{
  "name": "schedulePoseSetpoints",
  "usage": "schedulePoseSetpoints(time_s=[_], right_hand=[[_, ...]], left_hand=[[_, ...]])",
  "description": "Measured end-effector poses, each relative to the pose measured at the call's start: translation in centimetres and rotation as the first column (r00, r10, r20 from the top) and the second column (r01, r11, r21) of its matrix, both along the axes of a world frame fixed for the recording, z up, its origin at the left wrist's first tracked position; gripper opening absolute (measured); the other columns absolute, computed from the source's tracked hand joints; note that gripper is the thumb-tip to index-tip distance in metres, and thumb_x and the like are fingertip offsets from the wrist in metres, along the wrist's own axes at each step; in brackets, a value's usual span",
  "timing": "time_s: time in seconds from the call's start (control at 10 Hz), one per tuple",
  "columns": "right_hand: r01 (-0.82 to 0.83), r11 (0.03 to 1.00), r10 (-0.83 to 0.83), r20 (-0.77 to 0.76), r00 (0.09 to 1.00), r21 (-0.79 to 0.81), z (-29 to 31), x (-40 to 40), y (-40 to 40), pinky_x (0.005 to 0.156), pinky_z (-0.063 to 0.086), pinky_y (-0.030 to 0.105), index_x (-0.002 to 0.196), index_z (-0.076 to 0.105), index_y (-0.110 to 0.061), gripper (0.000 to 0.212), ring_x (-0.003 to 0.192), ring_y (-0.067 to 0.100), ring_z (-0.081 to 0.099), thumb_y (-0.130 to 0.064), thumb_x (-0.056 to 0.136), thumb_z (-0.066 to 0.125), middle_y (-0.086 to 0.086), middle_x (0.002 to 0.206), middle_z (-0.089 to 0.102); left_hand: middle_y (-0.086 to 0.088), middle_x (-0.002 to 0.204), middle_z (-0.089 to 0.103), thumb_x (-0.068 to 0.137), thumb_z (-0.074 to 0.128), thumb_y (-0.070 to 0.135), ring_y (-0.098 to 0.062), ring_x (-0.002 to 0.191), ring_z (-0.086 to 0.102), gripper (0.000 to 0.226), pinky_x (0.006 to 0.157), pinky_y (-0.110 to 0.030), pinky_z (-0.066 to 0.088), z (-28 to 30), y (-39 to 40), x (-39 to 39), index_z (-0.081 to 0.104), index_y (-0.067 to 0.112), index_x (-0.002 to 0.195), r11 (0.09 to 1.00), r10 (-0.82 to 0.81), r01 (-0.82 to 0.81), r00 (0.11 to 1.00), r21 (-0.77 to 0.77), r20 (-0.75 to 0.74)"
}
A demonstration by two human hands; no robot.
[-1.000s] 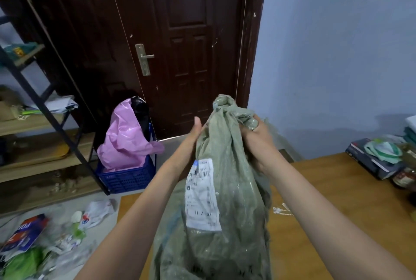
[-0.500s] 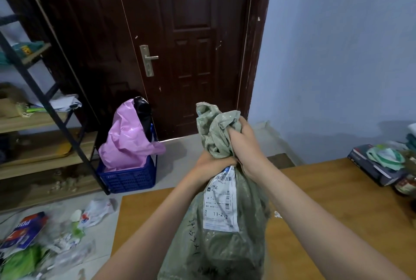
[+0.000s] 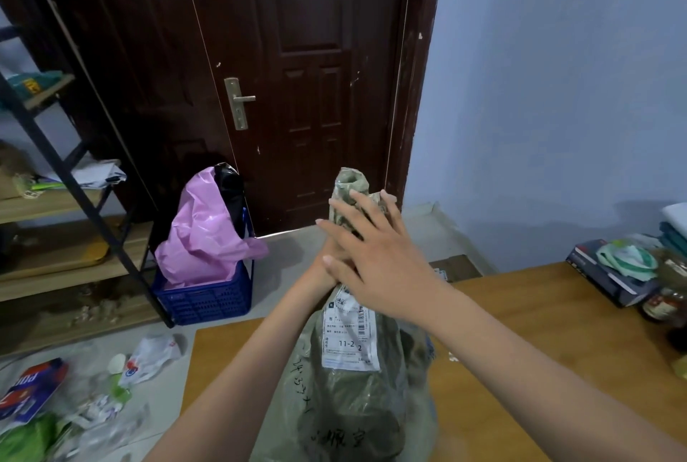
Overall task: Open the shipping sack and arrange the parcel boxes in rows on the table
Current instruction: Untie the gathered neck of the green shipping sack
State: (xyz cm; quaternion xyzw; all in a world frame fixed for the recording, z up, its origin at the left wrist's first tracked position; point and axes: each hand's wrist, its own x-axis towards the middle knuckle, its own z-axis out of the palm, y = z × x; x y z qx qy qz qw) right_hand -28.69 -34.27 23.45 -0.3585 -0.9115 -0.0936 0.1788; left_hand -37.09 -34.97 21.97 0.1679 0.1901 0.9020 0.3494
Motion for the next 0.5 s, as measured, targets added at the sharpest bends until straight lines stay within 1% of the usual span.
schedulePoseSetpoints(time_s=[0.1,0.2,0.3,0.4,0.5], right_hand=[[0.050,0.998,-0.050,-0.011,0.999,-0.030,-0.1,0.4,1.8,0.118,0.012,0.057,0.137,0.053,-0.036,0.058,0.146,0.024,0.020,-0.064,0.094,0.026,-0.003,0.155,0.033],[0.068,0.969,-0.091,-0.091,0.992,-0.237,0.4,0.9,3.2,0.111,0.033,0.046,0.130,0.052,-0.048,0.059,0.139,0.020,0.026,-0.078,0.082,0.034,-0.009,0.153,0.027],[0.044,0.918,-0.126,-0.184,0.975,-0.394,0.6,1.3,4.4,0.096,0.046,0.036,0.118,0.053,-0.051,0.052,0.113,0.012,0.051,-0.080,0.075,0.045,-0.015,0.133,0.043],[-0.047,0.823,-0.145,-0.289,0.946,-0.566,0.6,1.4,5.1,0.087,0.047,0.027,0.110,0.057,-0.049,0.043,0.098,0.000,0.058,-0.074,0.075,0.059,-0.019,0.111,0.060],[-0.137,0.717,-0.204,-0.394,0.896,-0.684,-0.1,1.3,5.2,0.077,0.054,0.025,0.093,0.066,-0.036,0.030,0.082,0.000,0.064,-0.060,0.076,0.071,-0.014,0.088,0.070]], left_hand=[[0.039,0.082,0.063,0.098,0.056,0.018,0.021,0.080,0.059,0.042,0.077,-0.001,0.046,-1.3,0.6,-1.4,0.055,0.057,0.082,0.858,-0.480,-0.021,0.319,-0.513,-0.817],[0.020,0.088,0.069,0.087,0.068,0.031,0.013,0.078,0.062,0.011,0.074,-0.006,0.050,-2.1,0.8,-3.9,0.067,0.042,0.090,0.724,-0.687,0.147,0.243,-0.674,-0.685],[-0.006,0.082,0.065,0.077,0.063,-0.003,-0.008,0.071,0.058,0.022,0.067,-0.026,0.048,-0.4,0.1,-3.6,0.066,-0.003,0.099,0.668,-0.745,0.185,0.166,-0.721,-0.647],[-0.002,0.077,0.066,0.077,0.065,-0.005,-0.007,0.068,0.060,0.018,0.063,-0.021,0.049,0.2,0.2,-4.0,0.068,0.003,0.093,0.672,-0.740,0.181,0.137,-0.718,-0.658],[0.002,0.077,0.068,0.078,0.068,0.002,-0.006,0.068,0.062,0.017,0.061,-0.017,0.048,0.1,0.2,-3.7,0.069,0.010,0.092,0.664,-0.747,0.195,0.136,-0.722,-0.650]])
